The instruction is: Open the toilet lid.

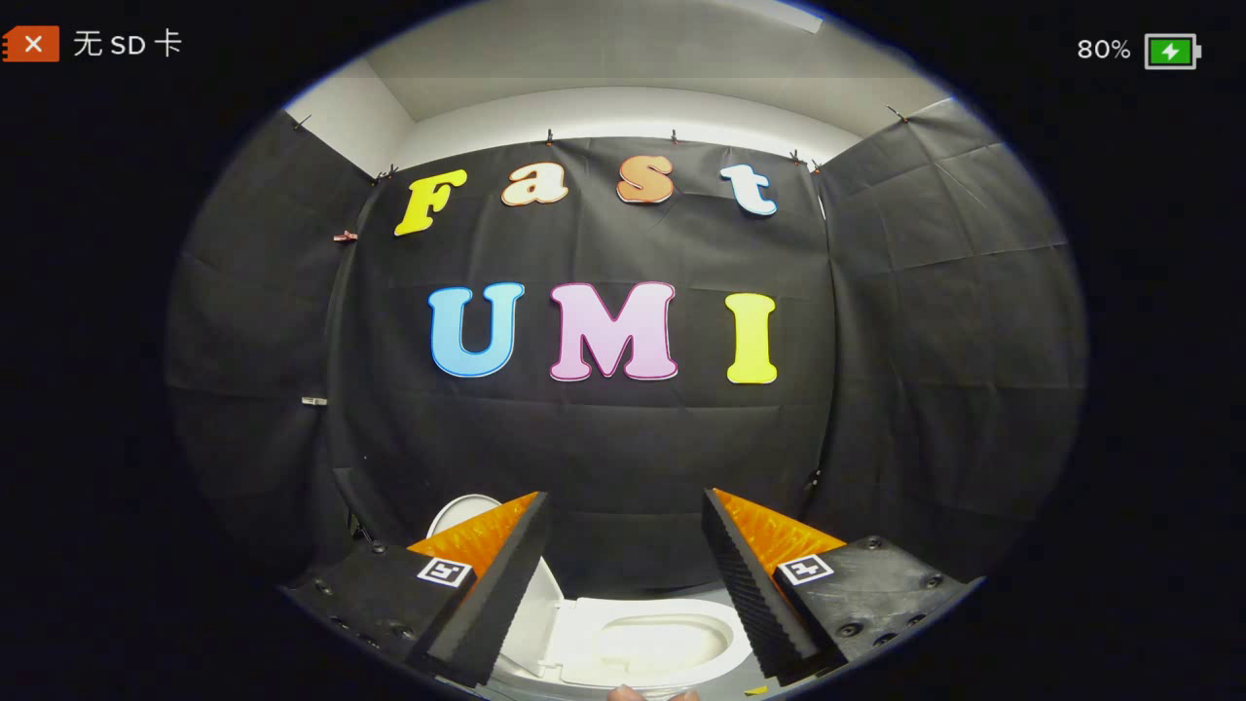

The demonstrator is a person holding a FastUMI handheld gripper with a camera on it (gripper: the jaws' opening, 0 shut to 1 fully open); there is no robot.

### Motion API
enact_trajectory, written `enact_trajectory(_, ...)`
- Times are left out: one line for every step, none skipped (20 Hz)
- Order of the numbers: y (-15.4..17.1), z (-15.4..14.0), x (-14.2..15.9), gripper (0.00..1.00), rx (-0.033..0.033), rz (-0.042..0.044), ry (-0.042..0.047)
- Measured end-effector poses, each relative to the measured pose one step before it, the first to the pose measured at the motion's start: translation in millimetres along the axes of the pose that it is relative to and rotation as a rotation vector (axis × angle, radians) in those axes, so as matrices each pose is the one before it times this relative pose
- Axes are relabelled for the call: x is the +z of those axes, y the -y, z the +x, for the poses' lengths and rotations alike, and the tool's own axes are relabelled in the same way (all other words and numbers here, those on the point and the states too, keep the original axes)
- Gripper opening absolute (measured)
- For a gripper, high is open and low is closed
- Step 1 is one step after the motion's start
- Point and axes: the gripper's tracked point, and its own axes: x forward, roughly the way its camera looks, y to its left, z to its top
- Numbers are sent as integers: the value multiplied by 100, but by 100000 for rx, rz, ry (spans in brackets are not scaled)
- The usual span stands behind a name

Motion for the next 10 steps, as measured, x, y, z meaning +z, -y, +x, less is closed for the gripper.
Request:
enact_trajectory(-54,-40,-83,98,121,-180,-54)
enact_trajectory(57,-33,-14,98,-35,-252,15)
enact_trajectory(-16,32,66,98,120,-70,113)
enact_trajectory(-107,36,47,98,64,-12,146)
enact_trajectory(32,45,27,98,40,-190,-4)
enact_trajectory(1,46,-10,98,-39,-300,-42)
enact_trajectory(57,-75,25,98,-78,-111,15)
enact_trajectory(99,-87,97,98,-44,88,65)
enact_trajectory(43,29,94,98,-61,295,329)
enact_trajectory(-76,20,139,98,-12,59,215)
